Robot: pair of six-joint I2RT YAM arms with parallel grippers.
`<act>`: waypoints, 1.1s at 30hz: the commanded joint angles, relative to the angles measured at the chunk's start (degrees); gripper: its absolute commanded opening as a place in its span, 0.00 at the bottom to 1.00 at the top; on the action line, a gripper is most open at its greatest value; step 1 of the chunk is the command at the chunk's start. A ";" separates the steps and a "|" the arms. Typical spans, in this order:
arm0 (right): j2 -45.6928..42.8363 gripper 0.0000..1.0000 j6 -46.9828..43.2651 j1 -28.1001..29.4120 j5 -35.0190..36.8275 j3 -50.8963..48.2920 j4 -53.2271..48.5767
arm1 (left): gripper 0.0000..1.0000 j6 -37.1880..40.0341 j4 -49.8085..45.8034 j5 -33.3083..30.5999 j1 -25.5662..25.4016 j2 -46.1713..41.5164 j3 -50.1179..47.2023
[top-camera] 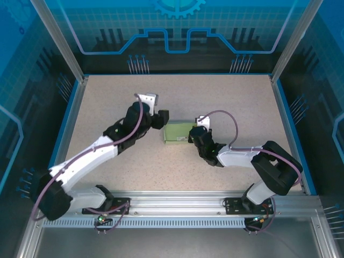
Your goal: Fold the paper box
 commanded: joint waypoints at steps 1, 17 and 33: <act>0.54 0.00 -0.35 1.21 1.19 0.97 -1.51 | 0.64 0.26 -7.93 7.75 1.86 7.19 7.24; 0.90 0.00 -1.49 1.12 1.43 1.38 -1.30 | 0.58 6.22 -17.05 17.73 1.96 30.28 23.32; -0.28 0.19 -2.20 1.77 1.12 -0.16 -2.93 | 0.56 4.91 -9.77 14.25 -2.09 30.00 13.34</act>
